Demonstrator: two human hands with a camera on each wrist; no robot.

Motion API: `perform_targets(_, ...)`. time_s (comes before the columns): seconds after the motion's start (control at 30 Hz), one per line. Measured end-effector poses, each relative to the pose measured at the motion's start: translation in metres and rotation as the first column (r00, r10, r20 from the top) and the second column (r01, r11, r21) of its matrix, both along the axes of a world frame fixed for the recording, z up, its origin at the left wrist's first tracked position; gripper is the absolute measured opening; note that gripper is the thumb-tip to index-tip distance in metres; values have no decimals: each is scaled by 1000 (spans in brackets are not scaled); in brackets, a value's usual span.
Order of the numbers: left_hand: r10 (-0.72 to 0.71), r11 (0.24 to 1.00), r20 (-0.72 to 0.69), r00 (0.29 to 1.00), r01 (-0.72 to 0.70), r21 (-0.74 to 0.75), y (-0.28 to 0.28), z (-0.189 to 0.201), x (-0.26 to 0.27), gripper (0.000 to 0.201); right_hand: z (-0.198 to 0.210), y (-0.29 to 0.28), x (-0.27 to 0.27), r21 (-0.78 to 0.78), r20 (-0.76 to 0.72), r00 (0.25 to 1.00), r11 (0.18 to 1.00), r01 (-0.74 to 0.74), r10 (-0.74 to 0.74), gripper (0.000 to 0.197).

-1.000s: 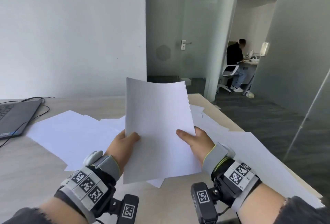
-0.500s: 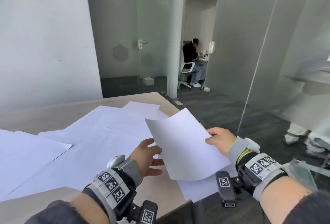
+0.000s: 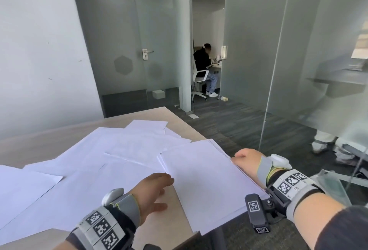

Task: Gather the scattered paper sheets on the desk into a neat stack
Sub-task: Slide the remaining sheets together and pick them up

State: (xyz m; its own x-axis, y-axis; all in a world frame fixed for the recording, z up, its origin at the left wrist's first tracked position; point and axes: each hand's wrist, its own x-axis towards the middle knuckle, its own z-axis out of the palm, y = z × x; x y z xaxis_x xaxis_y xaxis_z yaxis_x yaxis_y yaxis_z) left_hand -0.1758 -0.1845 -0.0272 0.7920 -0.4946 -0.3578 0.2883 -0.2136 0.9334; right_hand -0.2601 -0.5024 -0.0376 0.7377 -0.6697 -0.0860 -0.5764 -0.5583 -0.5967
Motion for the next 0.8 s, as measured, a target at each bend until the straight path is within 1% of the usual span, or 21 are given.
perform_targets(0.07, 20, 999, -50, 999, -23, -49, -4, -1, -2, 40, -1, 1, 5, -2, -3, 1000, 1000, -8, 8, 23)
perform_targets(0.1, 30, 997, -65, 997, -34, -62, -7, -1, -3, 34, -3, 0, 8, 5, -25, 999, 1000, -24, 24, 26)
perform_targets(0.17, 31, 996, -92, 995, -39, -85, -13, 0, -4, 25, -8, -2, 15, 12, -57, 997, 998, -54, 55, 40)
perform_targets(0.2, 24, 995, -101, 995, -34, -95, -15, -1, -4, 25, -8, -1, 18, 9, -74, 995, 998, -66, 67, 48)
perform_targets(0.23, 11, 994, -106, 994, -22, -103, -18, -1, -4, 27, -7, 1, 18, 2, -80, 993, 997, -83, 83, 51)
perform_targets(0.3, -11, 993, -124, 992, -3, -114, -21, -1, -5, 26, -8, 6, 20, -13, -97, 991, 995, -98, 97, 51)
perform_targets(0.37, -13, 994, -130, 991, -2, -113, -22, 1, -5, 16, -6, 8, 18, -11, -104, 989, 994, -107, 106, 50)
perform_targets(0.4, -7, 994, -132, 991, -8, -112, -22, 1, -4, 14, -6, 9, 20, -11, -108, 988, 994, -111, 109, 50)
perform_targets(0.47, 5, 993, -142, 990, -22, -113, -18, 3, -3, 17, -4, 11, 21, -17, -117, 987, 994, -112, 109, 59)
perform_targets(0.5, 10, 993, -146, 989, -27, -117, -15, 4, -2, 19, -3, 11, 21, -13, -111, 988, 994, -105, 103, 60)
perform_targets(0.57, 19, 988, -155, 988, -42, -147, -3, 4, 3, 28, 2, 19, 24, -14, -97, 989, 993, -116, 114, 52)
perform_targets(0.63, 43, 980, -145, 989, -70, -185, 10, 4, 10, 32, 10, 31, 27, -54, -65, 988, 989, -140, 137, 48)
perform_targets(0.7, 99, 968, -135, 986, -127, -218, 29, 5, 20, 27, 18, 53, 36, -105, -38, 979, 973, -203, 201, 44)
perform_targets(0.8, 198, 935, -150, 969, -233, -268, 58, 5, 40, 20, 27, 94, 52, -102, -21, 937, 931, -350, 350, 43)
